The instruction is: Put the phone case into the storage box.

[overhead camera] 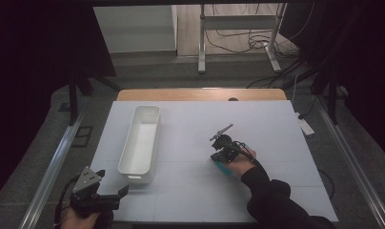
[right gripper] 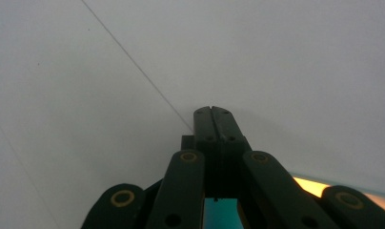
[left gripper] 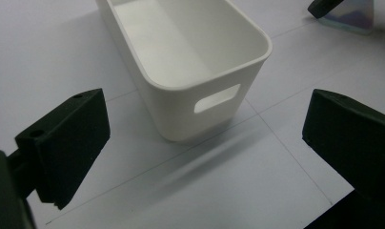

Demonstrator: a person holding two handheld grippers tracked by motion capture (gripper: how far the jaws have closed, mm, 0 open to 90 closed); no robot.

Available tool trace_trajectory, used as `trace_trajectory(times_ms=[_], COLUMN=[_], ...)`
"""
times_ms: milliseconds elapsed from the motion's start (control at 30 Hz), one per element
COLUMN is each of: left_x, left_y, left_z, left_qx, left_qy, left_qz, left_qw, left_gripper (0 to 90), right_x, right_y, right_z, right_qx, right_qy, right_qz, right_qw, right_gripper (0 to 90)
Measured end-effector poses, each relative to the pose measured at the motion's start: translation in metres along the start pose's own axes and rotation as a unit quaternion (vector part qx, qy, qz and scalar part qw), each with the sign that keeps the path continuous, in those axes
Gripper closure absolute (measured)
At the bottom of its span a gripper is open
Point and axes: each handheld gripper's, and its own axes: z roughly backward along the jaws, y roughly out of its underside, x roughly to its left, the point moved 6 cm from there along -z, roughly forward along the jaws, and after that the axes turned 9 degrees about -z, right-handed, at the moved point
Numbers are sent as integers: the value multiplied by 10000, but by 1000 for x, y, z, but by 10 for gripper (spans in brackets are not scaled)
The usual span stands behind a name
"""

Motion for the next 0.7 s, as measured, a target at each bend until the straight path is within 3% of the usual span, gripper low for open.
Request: trace_trajectory(times_ms=[467,700], left_x=[0,0], left_y=[0,0], left_z=[0,0], left_qx=[-18,-13], left_qy=[4,1], left_qz=[-9,-8], left_qw=[10000,10000], left_gripper=[24,24], right_x=[0,-4], right_y=[21,31], right_z=[10,15], right_qx=[85,109], right_qy=[49,29], right_qz=[37,-80], right_qw=[9999,9999], right_gripper=[893,893])
